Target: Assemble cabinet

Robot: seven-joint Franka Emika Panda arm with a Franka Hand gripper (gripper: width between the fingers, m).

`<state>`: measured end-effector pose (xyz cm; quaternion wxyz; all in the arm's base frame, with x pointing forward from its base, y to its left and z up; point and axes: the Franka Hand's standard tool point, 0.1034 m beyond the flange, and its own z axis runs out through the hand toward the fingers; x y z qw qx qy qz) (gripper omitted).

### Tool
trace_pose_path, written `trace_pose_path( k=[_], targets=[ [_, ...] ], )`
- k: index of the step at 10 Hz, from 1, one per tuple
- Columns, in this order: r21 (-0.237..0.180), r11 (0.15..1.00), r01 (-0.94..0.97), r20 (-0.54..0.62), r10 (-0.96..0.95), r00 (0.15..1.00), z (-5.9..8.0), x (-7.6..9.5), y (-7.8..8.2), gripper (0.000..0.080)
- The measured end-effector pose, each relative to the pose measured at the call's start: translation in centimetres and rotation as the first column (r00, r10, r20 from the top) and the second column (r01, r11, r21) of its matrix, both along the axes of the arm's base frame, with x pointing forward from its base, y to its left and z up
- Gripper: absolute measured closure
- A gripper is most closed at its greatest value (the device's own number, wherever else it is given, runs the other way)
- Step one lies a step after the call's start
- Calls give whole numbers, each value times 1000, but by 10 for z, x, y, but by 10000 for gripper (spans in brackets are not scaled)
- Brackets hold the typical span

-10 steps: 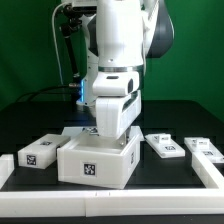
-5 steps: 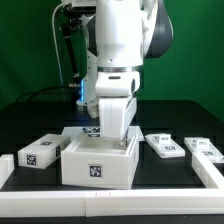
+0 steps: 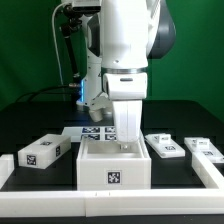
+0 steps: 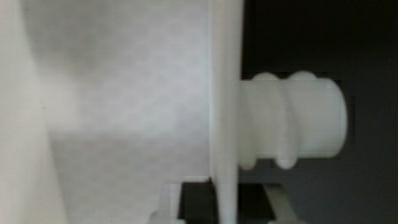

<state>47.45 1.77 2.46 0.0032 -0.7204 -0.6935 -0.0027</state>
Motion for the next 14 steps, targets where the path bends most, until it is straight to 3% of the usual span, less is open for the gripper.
trace_pose_path(
  k=[4,10,14],
  targets=[
    [3,1000,-9,-1,9,1000,0,2,6,765],
    [30,999,-25,17,24,1000,0,28,63,765],
    [41,999,2,24,-3,1000,1,42,92,765]
  ],
)
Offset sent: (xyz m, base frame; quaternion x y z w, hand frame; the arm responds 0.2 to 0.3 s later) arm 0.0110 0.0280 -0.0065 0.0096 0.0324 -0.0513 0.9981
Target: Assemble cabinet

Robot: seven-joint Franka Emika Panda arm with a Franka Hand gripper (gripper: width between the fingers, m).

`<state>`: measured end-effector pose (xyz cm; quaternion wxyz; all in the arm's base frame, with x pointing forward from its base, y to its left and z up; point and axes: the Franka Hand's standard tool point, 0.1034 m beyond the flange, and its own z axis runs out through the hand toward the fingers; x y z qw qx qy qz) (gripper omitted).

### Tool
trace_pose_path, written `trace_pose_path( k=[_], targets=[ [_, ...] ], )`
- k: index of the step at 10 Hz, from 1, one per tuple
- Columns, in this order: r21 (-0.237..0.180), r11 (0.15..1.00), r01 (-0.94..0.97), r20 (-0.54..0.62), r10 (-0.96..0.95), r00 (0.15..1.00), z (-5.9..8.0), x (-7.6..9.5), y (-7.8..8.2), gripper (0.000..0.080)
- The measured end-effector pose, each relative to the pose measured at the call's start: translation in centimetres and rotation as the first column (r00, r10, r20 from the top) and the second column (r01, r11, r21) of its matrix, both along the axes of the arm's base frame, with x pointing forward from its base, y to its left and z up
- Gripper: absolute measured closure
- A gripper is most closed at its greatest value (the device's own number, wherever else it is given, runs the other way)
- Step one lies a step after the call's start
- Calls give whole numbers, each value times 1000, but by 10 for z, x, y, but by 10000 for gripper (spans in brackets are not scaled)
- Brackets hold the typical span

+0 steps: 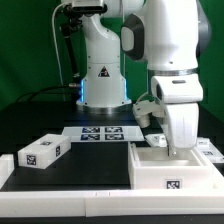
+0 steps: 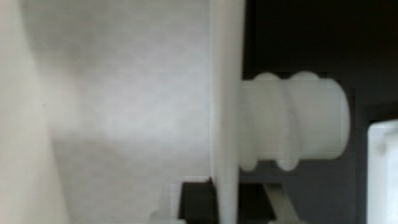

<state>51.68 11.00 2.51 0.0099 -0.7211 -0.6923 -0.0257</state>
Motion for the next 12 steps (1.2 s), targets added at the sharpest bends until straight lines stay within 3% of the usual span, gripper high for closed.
trace_pose_path(
  k=[5,6,7,8,10,11,12],
  targets=[
    [-2,1000,21,-11,-21,1000,0,1,3,765],
    [-2,1000,21,-11,-21,1000,0,1,3,710],
    [-2,1000,22,-11,-22,1000,0,1,3,710],
    [-2,1000,22,-11,-22,1000,0,1,3,499],
    [-2,1000,22,-11,-22,1000,0,1,2,214],
    [-2,1000,23,-11,-23,1000,0,1,2,214],
    [-2,1000,23,-11,-23,1000,0,1,2,55]
  ],
)
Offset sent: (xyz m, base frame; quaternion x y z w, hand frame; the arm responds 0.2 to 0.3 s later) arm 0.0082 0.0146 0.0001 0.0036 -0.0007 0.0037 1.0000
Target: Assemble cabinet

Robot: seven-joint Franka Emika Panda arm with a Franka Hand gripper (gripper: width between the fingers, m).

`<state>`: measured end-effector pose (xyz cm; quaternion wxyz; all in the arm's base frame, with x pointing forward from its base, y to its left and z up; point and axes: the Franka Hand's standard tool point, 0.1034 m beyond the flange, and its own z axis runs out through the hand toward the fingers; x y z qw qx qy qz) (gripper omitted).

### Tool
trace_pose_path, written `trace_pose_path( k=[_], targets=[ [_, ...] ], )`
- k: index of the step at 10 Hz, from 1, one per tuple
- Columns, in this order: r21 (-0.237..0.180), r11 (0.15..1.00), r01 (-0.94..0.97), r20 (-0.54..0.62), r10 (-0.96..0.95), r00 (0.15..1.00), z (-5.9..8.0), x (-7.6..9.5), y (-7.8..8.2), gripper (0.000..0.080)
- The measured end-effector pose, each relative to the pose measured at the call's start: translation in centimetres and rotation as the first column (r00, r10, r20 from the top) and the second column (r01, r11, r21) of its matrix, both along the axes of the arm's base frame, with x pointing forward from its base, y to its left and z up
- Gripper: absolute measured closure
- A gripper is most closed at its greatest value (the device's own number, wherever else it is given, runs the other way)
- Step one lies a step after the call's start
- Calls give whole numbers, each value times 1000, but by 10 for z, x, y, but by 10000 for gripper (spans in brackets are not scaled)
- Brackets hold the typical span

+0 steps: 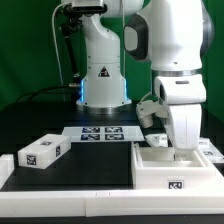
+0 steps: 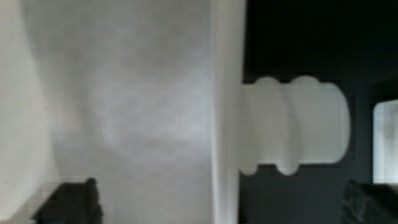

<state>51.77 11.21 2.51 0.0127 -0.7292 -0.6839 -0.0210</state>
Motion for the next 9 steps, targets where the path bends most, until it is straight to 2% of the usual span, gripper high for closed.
trace_pose_path(
  k=[3,6,8,9],
  targets=[
    [-4,1000,8,11,-8,1000,11,-3,-2,12],
    [-8,999,48,22,-47,999,32,-22,2,2],
    [2,997,83,38,-83,996,44,-44,17,2],
    [10,996,89,39,-89,995,44,-53,27,2]
  ],
)
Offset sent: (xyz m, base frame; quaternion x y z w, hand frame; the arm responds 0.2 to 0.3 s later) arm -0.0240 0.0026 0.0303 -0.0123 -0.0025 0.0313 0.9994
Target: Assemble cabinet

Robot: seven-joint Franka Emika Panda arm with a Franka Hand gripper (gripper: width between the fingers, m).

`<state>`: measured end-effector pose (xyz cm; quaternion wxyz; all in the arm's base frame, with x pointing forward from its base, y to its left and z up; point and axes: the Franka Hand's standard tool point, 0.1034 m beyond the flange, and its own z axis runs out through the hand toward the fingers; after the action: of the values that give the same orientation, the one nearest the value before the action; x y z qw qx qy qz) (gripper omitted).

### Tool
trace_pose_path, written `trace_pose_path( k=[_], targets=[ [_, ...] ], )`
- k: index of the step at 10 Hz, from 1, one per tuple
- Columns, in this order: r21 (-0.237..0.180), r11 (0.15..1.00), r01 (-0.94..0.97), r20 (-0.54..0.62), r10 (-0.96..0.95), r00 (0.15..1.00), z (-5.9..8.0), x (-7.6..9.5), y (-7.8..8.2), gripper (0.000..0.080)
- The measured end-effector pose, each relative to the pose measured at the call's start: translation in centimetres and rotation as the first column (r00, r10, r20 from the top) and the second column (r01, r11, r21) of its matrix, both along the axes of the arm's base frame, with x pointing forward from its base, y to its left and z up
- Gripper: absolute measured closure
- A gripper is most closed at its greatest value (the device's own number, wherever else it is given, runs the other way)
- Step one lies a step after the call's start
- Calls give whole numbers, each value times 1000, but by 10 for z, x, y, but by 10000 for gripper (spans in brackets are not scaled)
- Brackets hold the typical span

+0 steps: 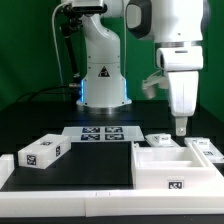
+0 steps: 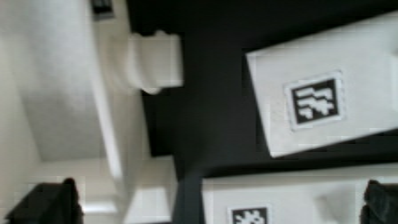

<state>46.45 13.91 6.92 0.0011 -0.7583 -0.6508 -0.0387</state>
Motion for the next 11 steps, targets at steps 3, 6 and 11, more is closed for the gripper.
trace_pose_path(
  k=[3,6,11],
  targets=[
    [37,999,18,11,-18,1000,-5,-14,40,2],
    [43,999,16,2,-16,1000,-14,-11,44,2],
    [61,998,-12,-25,13,1000,-43,-24,46,2]
  ],
)
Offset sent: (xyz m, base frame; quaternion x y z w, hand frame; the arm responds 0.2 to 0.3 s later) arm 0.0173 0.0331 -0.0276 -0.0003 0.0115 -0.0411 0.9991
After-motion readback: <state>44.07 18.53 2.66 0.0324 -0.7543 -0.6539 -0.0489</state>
